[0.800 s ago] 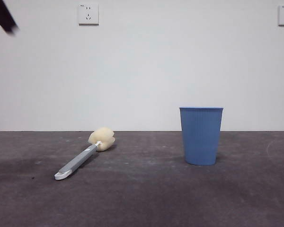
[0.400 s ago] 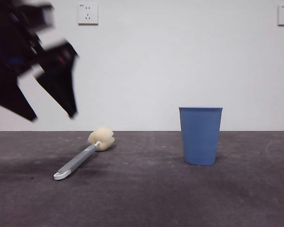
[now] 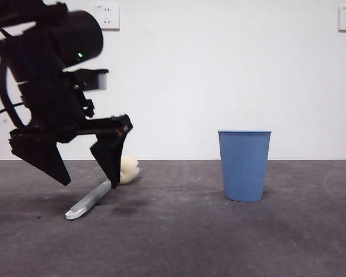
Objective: Pick up the cup brush,pick up the cup,insert the brush into the cup,clean the cup,put the cup brush back,put the cup back to the fixed position on the table
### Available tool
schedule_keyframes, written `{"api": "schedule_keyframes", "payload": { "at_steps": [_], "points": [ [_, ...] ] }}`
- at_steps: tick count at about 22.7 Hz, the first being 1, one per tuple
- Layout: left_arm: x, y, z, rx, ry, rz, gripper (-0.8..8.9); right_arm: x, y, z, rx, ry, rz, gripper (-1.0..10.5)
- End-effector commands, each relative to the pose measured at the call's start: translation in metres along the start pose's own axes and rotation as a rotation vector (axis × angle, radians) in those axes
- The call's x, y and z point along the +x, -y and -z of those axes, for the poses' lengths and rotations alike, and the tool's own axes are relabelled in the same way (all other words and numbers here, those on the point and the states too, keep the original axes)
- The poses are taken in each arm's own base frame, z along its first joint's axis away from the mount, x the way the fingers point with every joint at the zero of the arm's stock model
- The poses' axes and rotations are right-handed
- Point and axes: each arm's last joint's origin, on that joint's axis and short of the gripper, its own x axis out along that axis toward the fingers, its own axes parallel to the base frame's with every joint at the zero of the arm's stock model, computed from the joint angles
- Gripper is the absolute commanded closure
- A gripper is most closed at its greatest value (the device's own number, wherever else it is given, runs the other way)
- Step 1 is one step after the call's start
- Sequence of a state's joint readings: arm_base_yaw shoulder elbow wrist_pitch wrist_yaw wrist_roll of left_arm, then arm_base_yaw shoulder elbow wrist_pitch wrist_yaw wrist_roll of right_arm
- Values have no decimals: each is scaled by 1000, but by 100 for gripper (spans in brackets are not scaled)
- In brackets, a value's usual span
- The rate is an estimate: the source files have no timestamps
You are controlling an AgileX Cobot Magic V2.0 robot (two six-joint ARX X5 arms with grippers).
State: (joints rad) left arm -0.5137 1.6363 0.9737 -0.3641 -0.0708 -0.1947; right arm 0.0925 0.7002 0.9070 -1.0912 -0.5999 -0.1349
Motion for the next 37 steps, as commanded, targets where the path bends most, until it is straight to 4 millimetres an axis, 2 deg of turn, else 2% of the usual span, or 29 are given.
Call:
{"api": "schedule_keyframes", "payload": {
  "at_steps": [1,5,8,9,10,16,18,20,25,29,33,37],
  "points": [
    [8,2,-1,-13,-6,-6,344,0,0,-1,1,5,-2,381],
    [21,1,3,-27,-48,-38,344,0,0,-1,1,5,-2,381],
    [22,4,5,-32,-54,-42,348,0,0,-1,0,6,-1,381],
    [22,4,5,-32,-55,-41,368,0,0,-1,-1,8,-1,381],
    [22,4,5,-32,-58,-41,448,0,0,-1,-1,8,-1,381],
    [21,5,9,-46,-102,-14,729,0,0,-1,0,8,-2,381],
    [21,5,10,-45,-115,-17,729,0,0,-1,0,8,-2,381],
    [21,5,11,-44,-121,-18,824,0,0,-1,0,8,-2,381],
    [17,5,10,-43,-123,7,822,1,0,-2,22,8,-4,383],
    [-9,4,3,-11,-52,26,822,8,6,-8,61,-6,-7,384],
    [-54,1,2,37,16,61,822,17,12,-24,49,65,-54,384],
    [-102,-4,11,87,64,69,822,37,17,-41,1,104,-40,383]
  ]
}}
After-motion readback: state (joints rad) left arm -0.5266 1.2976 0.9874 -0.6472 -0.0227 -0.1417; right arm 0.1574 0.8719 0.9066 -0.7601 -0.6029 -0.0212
